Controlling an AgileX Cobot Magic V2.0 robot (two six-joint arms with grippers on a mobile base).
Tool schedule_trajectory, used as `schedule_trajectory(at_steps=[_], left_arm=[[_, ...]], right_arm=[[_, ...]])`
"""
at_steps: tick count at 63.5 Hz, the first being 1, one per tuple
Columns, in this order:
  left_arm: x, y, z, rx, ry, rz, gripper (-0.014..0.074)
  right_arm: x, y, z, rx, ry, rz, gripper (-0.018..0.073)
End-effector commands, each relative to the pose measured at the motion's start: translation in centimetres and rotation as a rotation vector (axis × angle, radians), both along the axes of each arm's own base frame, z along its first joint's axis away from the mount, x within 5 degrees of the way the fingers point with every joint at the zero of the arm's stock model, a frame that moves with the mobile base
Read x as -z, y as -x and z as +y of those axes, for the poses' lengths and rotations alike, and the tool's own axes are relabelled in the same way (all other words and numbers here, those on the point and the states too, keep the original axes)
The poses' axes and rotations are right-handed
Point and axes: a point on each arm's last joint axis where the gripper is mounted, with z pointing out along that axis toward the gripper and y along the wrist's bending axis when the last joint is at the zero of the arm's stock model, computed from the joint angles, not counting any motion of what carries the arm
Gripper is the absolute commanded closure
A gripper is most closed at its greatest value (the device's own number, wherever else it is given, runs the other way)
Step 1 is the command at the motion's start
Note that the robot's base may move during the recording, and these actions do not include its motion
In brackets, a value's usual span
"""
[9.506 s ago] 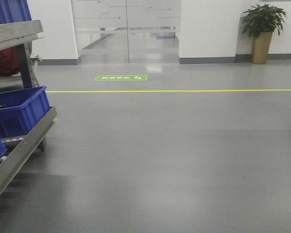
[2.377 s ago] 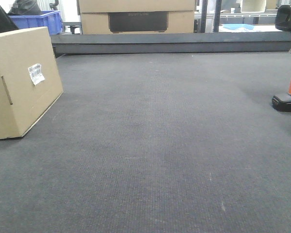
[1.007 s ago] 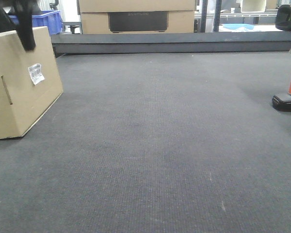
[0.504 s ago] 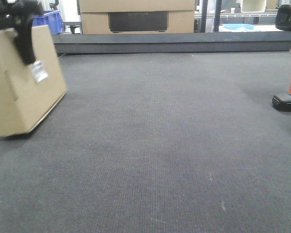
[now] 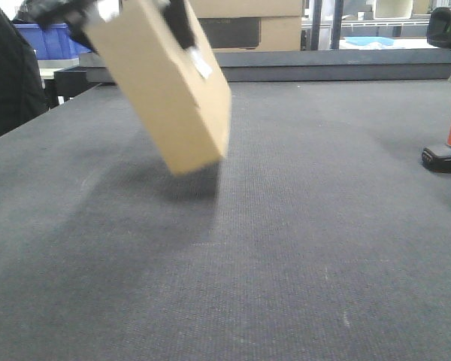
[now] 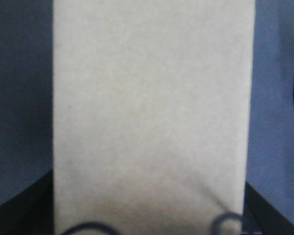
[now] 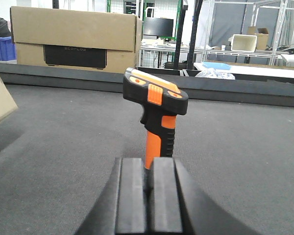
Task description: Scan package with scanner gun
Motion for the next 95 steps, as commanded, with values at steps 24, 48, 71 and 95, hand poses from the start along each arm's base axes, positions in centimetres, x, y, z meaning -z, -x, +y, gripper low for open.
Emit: schedule_trajectory(at_steps=[24,48,71,95], left_arm=[[1.5,-0.1,-3.2,-0.005,0.100,0.048,0.0708],[1.2,-0.4,-3.5,-0.022,0.148,0.009,0.0708],[1.2,-0.3,-3.4,-0.020,0.144,0.017,0.0708],[1.3,-0.2,-3.4,-0.015,0.136,0.031,0.0708]], right_arm=[[-4.4,-0.8,0.0,0.003,0.046,0.180,0.0721],[-6.2,-8.2,0.5,-0.001,0.041,0.060,0.0721],[-3.1,-12.6,-0.6,0.160,-0.229,0.167,0.0721],[-0.1,-18.3,-0.1,0.138,-0.099,0.215,0.0721]])
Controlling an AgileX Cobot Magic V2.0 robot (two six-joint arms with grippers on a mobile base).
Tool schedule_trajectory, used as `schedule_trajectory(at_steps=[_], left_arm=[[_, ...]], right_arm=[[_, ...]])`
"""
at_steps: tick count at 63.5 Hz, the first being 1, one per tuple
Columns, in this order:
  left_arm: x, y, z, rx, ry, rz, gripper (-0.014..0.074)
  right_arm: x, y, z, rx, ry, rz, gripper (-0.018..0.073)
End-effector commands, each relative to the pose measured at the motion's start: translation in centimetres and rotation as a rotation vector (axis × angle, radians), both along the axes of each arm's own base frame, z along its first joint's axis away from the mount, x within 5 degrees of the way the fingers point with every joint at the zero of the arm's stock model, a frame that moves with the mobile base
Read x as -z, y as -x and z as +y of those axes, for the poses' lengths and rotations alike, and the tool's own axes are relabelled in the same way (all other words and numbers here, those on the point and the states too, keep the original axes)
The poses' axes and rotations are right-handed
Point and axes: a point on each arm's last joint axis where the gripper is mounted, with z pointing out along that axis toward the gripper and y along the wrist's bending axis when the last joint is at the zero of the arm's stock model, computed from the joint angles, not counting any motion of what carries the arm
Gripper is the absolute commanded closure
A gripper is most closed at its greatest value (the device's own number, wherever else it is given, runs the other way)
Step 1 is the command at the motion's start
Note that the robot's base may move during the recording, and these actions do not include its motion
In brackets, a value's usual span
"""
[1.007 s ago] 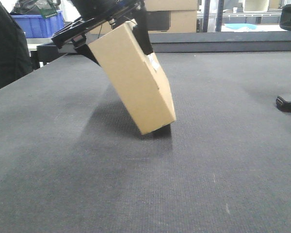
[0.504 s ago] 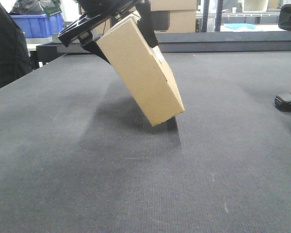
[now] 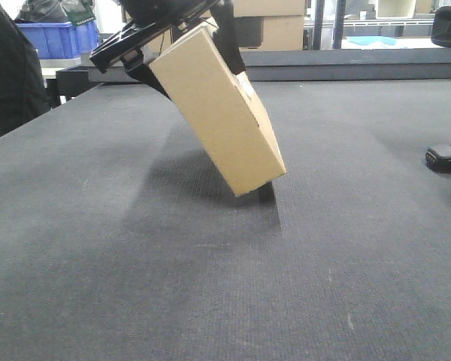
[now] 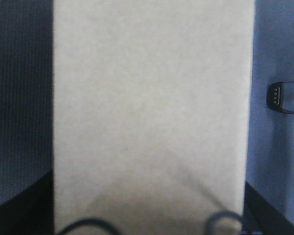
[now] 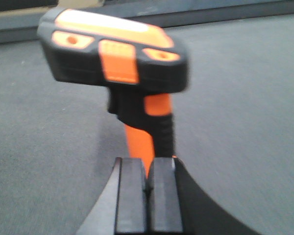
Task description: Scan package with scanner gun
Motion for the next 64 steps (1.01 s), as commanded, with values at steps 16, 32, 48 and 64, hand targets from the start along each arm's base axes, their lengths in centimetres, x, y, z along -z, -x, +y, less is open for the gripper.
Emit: schedule_trajectory(at_steps=[16,32,48,64], left_arm=[[-0.7,0.3,-0.2,0.001,0.014,-0.005,0.0708],[-0.7,0.3,-0.1,0.007,0.006,-0.011,0.0708],[-0.6,0.3,-0.1,0.011,-0.006,-0.010,0.0708],[-0.6,0.3,-0.1,0.011,-0.006,-0.008,0.0708]], right_arm=[[-0.1,-4.1,0.3,-0.012,0.018,-0.011,0.0442],[0.5,-5.2,0.4,-0.009,0.020,-0.003,0.0000],[1.2,-7.1,0.3,0.011,0.006,-0.028,-0.0001],[1.7,-7.7,0.1,0.044,-0.002,-0.055,-0.0001]])
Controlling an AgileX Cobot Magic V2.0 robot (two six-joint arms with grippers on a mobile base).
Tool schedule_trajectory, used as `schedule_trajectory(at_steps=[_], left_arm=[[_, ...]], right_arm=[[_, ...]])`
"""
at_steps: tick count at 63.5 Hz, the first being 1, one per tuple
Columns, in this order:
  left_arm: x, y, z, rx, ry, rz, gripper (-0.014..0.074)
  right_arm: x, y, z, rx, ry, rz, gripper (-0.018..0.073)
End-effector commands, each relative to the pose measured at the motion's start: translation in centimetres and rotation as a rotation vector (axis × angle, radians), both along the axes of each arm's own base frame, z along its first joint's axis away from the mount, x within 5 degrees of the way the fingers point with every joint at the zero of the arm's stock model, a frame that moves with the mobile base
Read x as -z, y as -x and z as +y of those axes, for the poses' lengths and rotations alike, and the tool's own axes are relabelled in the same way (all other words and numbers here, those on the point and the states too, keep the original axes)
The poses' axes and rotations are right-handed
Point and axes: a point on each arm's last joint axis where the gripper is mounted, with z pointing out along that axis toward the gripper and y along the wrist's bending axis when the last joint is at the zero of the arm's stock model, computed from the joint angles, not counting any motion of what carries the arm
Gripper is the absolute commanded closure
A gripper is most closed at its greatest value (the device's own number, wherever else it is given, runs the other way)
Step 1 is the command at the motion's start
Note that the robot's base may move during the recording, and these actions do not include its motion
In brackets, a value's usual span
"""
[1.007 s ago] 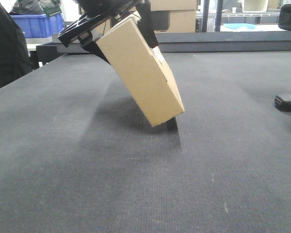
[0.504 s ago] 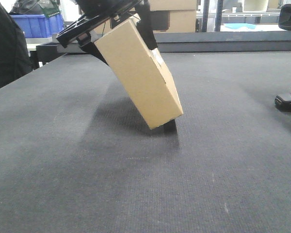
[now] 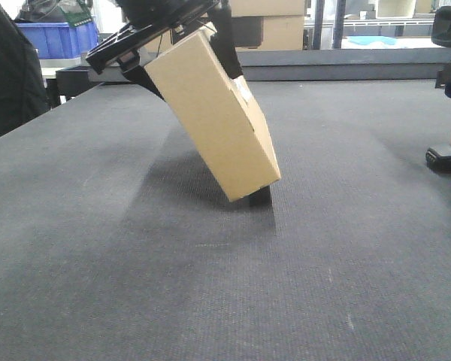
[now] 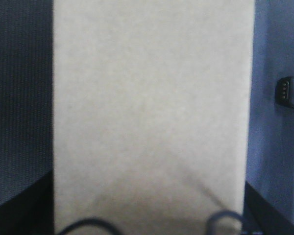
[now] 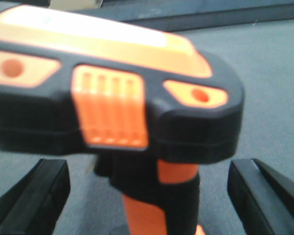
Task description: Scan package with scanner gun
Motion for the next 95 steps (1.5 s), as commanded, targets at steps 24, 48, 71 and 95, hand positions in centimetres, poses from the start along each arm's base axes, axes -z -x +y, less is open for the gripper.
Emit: schedule_trajectory(at_steps=[24,48,71,95], left_arm=[[-0.7,0.2,-0.2,0.006,0.012,-0.020,0.0708],[-0.7,0.3,-0.1,0.008,0.006,-0.013,0.0708],[-0.7,0.2,-0.1,0.007,0.008,-0.016,0.0708],[-0.7,0.2,-0.1,0.005,0.011,-0.013,0.0708]], right_arm=[[-0.5,-1.9,0.0,0.019,-0.049,-0.067,-0.0001],[-0.1,-2.0,0.0,0.021,-0.048,-0.055,0.0295],[-1.8,-1.8,0.5,-0.051,0.166,-0.112,0.0720],[-4.5,-0.9,0.1,-0.041,0.627,-0.132,0.0720]])
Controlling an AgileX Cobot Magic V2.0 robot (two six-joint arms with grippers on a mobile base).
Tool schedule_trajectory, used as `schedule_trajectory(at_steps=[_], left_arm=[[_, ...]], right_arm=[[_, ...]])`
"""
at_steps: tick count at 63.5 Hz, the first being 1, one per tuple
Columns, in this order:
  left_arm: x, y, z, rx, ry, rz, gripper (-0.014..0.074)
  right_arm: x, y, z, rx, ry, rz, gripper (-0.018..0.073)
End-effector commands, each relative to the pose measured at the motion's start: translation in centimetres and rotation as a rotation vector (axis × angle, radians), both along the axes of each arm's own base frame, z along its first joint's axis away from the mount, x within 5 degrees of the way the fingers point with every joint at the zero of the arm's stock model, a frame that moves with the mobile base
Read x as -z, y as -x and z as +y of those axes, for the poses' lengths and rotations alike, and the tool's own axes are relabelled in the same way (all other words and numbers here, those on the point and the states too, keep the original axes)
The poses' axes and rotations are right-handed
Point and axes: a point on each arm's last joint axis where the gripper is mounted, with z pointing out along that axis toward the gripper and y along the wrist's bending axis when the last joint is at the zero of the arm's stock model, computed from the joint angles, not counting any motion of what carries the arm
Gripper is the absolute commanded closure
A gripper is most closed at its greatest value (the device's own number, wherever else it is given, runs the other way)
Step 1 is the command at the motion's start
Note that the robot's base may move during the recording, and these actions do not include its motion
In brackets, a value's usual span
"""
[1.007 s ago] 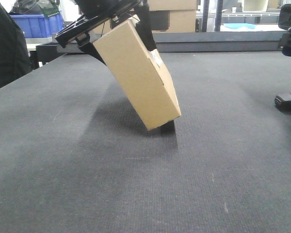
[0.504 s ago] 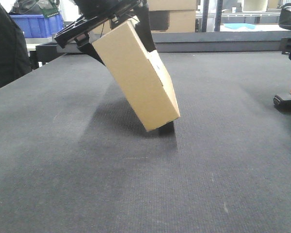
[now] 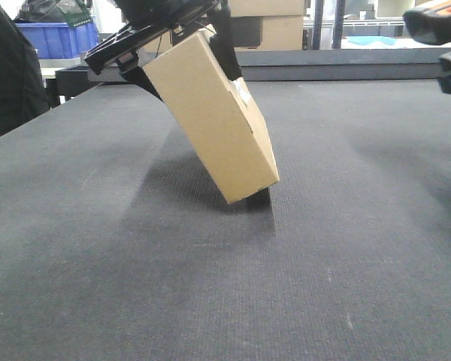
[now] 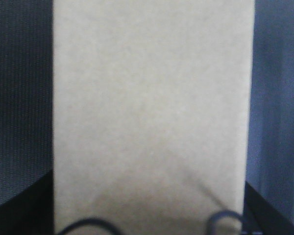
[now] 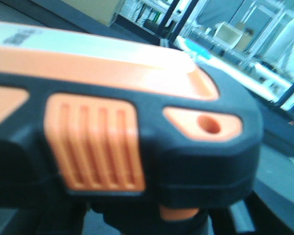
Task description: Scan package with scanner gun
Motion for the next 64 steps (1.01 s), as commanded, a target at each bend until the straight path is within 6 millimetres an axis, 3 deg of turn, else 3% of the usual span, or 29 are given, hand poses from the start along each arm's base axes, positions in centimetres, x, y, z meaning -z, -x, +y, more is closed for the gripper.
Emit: schedule_trajectory(at_steps=[1,6,14,23,34,52,57,64], left_arm=[[-0.8,0.1,-0.1,0.002,0.017,-0.021,0.0708],[-0.8,0.1,-0.1,0.002,0.017,-0.021,0.0708],[-0.8,0.2,-0.1,0.003,0.016,-0.019,0.0708],[-0.8,0.2,-0.1,0.003,0.016,-0.019,0.0708],[-0.8,0.1,-0.1,0.000,0.019,-0.026,0.0708],[-0.8,0.0,-0.2,-0.002,0.022,-0.033,0.0708],[-0.8,0.0,-0.2,-0.003,0.023,-0.035,0.0708],[-0.8,0.0,-0.2,-0.003,0.023,-0.035,0.0708]], right_arm=[[-1.4,0.1,-0.3,0.026,0.011,-0.095,0.0720],[-1.4,0.1,-0.3,0.028,-0.063,-0.104,0.0720],[-1.2,0.0,-0.3,0.038,-0.376,-0.130,0.0720],[0.3,-0.6,-0.3,0.056,-0.620,-0.144,0.0720],[1.6,-1.1,-0.2,0.047,-0.633,-0.156,0.0720],[2.0,-1.2,-0.1,0.051,-0.634,-0.113,0.0718],[2.3,-1.2,0.0,0.056,-0.636,-0.080,0.0653],[2.6,-1.1,0.0,0.062,-0.638,-0.052,0.0449]])
